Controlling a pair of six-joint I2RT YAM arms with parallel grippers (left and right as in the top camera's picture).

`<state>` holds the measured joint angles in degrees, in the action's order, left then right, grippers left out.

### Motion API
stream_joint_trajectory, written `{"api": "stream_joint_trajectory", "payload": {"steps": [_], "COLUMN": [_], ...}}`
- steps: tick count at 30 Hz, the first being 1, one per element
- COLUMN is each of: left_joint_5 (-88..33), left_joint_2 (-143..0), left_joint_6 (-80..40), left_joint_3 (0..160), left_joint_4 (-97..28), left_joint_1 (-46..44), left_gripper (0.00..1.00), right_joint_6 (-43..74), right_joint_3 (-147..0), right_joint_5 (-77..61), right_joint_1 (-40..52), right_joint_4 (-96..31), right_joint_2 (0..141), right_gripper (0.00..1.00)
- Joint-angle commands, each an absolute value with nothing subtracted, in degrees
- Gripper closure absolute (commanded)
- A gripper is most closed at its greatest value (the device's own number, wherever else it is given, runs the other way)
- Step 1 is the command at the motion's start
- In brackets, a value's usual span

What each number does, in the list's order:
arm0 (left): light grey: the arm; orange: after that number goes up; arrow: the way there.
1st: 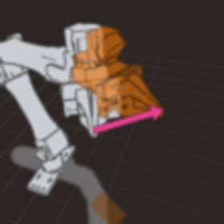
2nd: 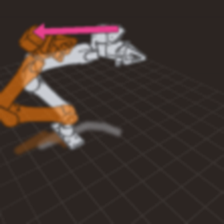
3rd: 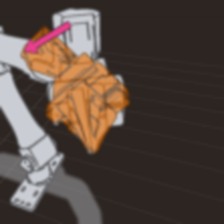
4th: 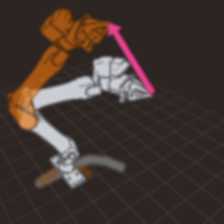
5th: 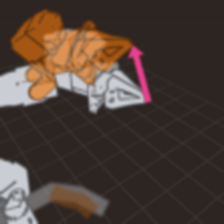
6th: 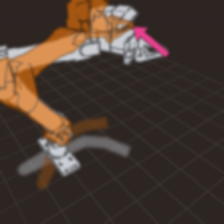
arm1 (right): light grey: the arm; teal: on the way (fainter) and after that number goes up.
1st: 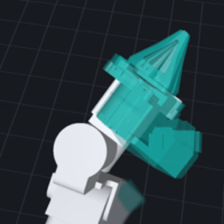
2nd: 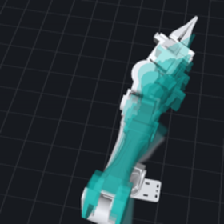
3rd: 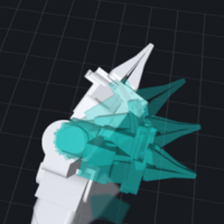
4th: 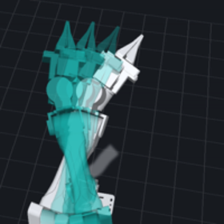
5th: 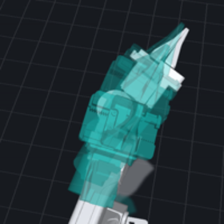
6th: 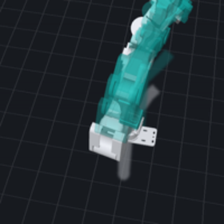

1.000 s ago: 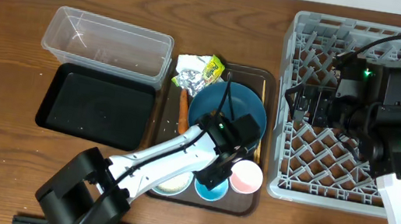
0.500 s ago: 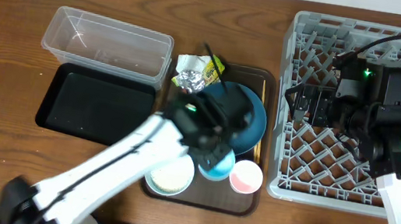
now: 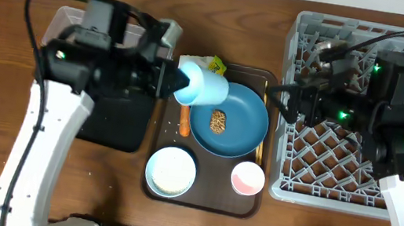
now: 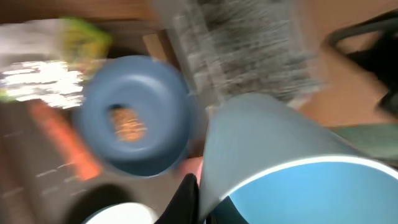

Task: Sort waste into correct bins and load items into the dishwasher rack
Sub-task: 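Lift the light-blue cup and hand it to the right gripper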

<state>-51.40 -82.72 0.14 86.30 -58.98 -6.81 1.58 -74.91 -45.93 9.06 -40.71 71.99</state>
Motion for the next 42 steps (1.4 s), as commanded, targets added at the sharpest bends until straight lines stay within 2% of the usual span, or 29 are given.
{"api": "stream_joint_trajectory", "payload": {"steps": [1, 6, 10, 12, 14, 18, 20, 22, 23, 30, 34, 36, 40, 42], "left_joint_5": [-78.3, -89.84, -90.11, -90.11, -90.11, -90.11, -90.11, -90.13, -90.13, -90.13, -90.13, -90.13, -90.11, -90.11], "left_joint_2": [-85.25, -88.27, -88.36, -88.33, -88.31, -88.25, -88.25, -88.16, -87.96, -86.98, -86.78, -86.78, -86.78, -86.78], "left_joint_6": [3.64, 4.29, 4.03, 4.03, 4.03, 4.05, 4.03, 4.01, 4.01, 4.03, 4.05, 4.08, 4.05, 4.05], "left_joint_3": [86.8, 86.8, 86.8, 86.8, 86.8, 86.8, 86.8, 86.8, 86.8, 86.8, 86.8, 86.8, 86.8, 86.8], "left_joint_4": [-59.0, -57.52, -56.69, -56.66, -56.66, -56.64, -56.64, -56.69, -56.69, -56.66, -56.66, -56.58, -56.21, -56.21], "left_joint_1": [-3.09, -3.44, -5.26, -6.33, -7.57, -8.51, -8.51, -8.51, -8.51, -8.51, -8.51, -8.51, -8.51, -8.51], "left_gripper": [0.94, 0.94, 0.94, 0.94, 0.94, 0.94, 0.94, 0.94, 0.94, 0.94, 0.94, 0.94, 0.94, 0.94], "right_joint_6": [-3.92, -3.9, -3.9, -2.7, 1.43, 2.31, 2.28, 2.04, 2.07, 1.56, 0.54, -0.08, -0.03, -0.03], "right_joint_3": [-75.85, -75.85, -75.85, -75.85, -75.85, -75.85, -75.85, -75.85, -75.85, -75.85, -75.85, -75.85, -75.85, -75.85], "right_joint_5": [-66.37, -67.9, -67.46, -66.41, -62.46, -60.88, -61.3, -59.66, -58.13, -57.1, -65.23, -71.42, -74.15, -73.65], "right_joint_1": [9.47, 13.56, 17.41, 18.85, 20.36, 21.78, 22.22, 22.24, 21.98, 19.0, 18.11, 18.33, 19.38, 19.86], "right_joint_4": [-37.8, -33.82, -31.4, -29.28, -27.42, -26.06, -25.34, -25.04, -25.06, -24.18, -21.54, -19.35, -18.26, -19.09], "right_joint_2": [71.64, 71.64, 72.2, 72.79, 73.58, 74.85, 75.16, 75.24, 75.24, 75.22, 75.24, 75.24, 75.24, 75.31], "right_gripper": [0.17, 0.2, 0.21, 0.28, 0.28, 0.28, 0.25, 0.16, 0.14, 0.04, 0.01, 0.04, 0.21, 0.22]}}
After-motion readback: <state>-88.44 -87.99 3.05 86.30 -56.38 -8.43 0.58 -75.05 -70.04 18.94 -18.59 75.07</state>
